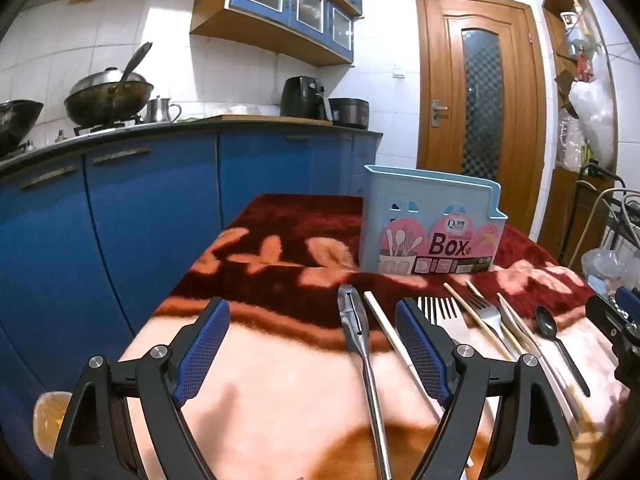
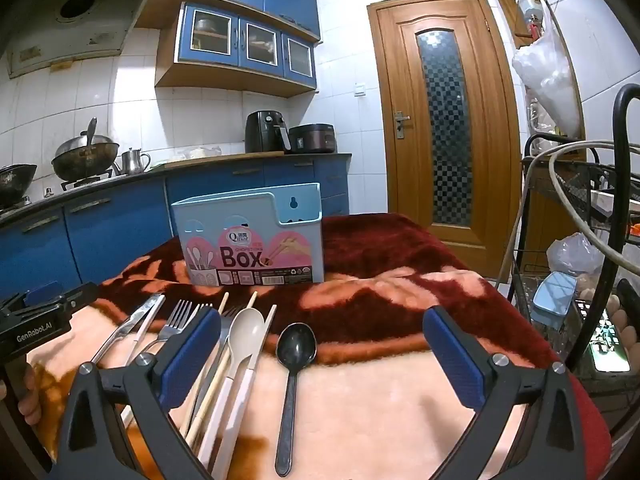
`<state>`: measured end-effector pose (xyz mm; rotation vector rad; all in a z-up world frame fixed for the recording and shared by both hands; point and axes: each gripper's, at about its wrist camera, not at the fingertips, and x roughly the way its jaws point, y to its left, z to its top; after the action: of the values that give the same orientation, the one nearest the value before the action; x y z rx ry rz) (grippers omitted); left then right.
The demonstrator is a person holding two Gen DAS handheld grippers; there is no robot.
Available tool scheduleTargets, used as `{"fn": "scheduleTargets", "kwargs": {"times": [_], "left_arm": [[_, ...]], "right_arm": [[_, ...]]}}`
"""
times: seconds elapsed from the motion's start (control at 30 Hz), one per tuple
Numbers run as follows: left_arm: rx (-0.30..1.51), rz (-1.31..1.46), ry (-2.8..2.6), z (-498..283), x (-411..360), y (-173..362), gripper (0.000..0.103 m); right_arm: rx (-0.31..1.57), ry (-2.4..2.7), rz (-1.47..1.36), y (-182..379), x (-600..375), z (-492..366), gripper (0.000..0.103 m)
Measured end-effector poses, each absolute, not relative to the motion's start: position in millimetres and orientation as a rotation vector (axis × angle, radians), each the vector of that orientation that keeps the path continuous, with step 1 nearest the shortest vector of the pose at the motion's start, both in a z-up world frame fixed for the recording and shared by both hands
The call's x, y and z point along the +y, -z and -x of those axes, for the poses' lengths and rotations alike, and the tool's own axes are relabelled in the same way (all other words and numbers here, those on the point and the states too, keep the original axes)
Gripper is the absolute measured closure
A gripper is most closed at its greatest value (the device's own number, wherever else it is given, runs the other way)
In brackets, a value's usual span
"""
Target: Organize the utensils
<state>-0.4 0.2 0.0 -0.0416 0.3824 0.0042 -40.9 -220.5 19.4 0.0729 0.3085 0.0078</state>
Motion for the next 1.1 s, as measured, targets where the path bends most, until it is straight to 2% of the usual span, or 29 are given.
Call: {"fn": "scheduleTargets", "kwargs": {"times": [1.1], "left_arm": [[0.388,0.037,-0.003,-1.9,0.4,-1.3,0.018]], "right_arm": [[0.310,-0.007,-0.071,-19.2,-220.6,41.0,0.000]]}}
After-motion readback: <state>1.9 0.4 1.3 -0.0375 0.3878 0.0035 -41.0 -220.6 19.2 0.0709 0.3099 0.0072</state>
